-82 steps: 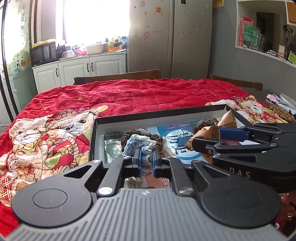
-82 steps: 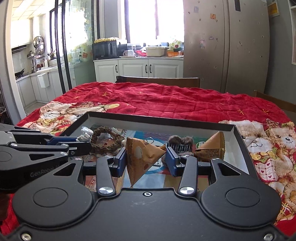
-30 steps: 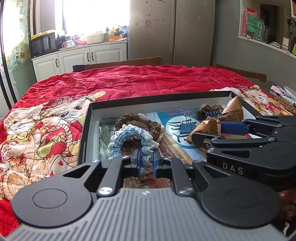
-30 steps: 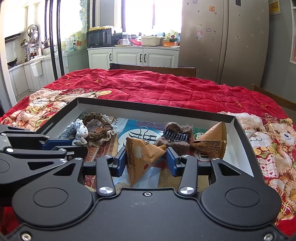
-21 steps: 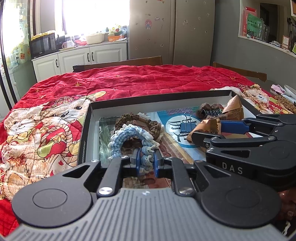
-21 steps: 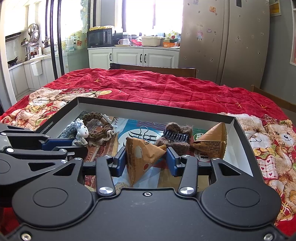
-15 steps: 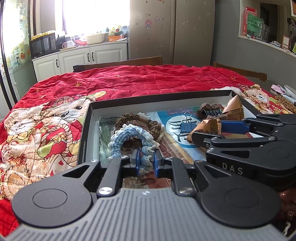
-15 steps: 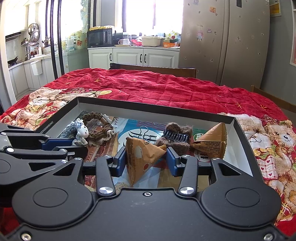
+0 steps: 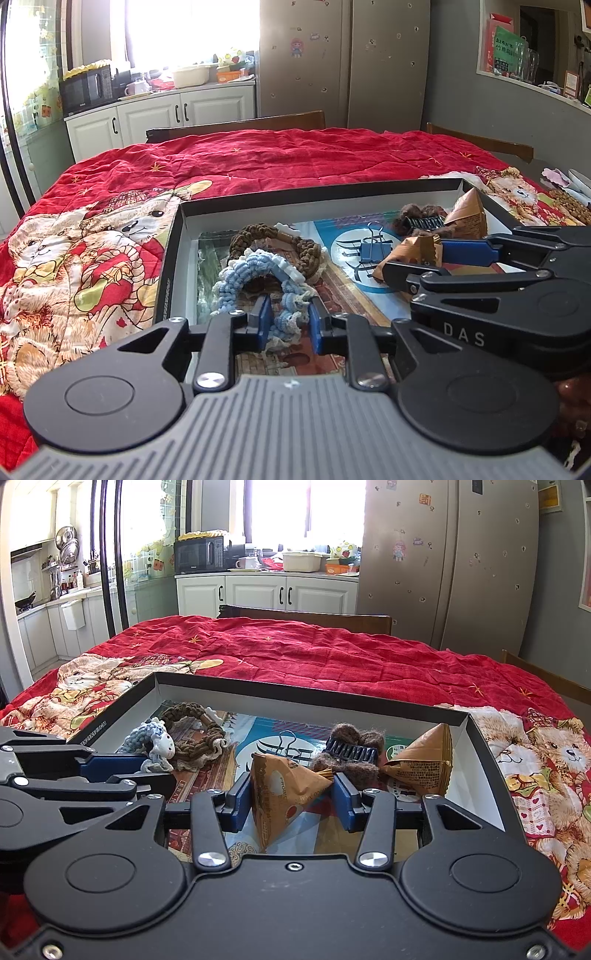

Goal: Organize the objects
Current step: 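Lower into the box and open the left tool releasing the blue ring, then open the right tool to release the paper pyramid into the box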

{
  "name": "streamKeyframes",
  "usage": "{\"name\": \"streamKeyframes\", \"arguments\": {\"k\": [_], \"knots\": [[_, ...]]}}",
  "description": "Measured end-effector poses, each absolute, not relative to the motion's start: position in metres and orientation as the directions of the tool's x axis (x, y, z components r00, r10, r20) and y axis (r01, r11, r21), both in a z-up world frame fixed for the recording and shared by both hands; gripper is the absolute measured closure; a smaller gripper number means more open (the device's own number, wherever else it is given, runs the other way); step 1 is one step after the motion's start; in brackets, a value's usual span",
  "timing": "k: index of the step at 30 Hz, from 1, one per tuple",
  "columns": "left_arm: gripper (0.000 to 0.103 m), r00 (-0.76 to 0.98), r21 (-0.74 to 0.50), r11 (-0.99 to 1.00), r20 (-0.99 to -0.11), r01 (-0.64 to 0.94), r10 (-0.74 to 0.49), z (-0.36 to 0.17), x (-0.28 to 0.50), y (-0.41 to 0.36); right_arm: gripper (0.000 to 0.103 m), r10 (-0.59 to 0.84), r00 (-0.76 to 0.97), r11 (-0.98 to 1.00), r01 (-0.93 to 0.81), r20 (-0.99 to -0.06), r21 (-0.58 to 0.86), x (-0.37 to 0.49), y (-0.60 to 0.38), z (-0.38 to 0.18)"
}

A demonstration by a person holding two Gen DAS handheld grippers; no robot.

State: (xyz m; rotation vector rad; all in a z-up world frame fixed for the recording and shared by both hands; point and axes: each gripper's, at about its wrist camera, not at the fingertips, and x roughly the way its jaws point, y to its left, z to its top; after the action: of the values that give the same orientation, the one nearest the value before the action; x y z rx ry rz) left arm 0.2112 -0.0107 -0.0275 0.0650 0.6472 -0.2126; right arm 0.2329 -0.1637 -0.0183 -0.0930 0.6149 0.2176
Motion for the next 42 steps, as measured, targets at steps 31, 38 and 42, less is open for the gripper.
{"name": "streamKeyframes", "arguments": {"k": [31,38,42], "knots": [[0.038,0.797,-0.013,0.988,-0.589,0.151,-0.129,-0.021,0.208,-0.005,0.047,0.159,0.817,0.98,-0.197,-0.555,-0.01,0.227,-0.171,-0.008],[0.032,0.812,-0.021,0.99,-0.569,0.14,-0.127,-0.013,0.202,-0.003,0.046,0.166,0.832,0.981,-0.194,-0.53,0.004,0.22,-0.174,0.002],[0.028,0.828,-0.004,0.991,-0.55,0.132,-0.112,-0.007,0.198,-0.004,0.043,0.173,0.839,0.981,-0.193,-0.515,0.015,0.216,-0.177,0.008]]}}
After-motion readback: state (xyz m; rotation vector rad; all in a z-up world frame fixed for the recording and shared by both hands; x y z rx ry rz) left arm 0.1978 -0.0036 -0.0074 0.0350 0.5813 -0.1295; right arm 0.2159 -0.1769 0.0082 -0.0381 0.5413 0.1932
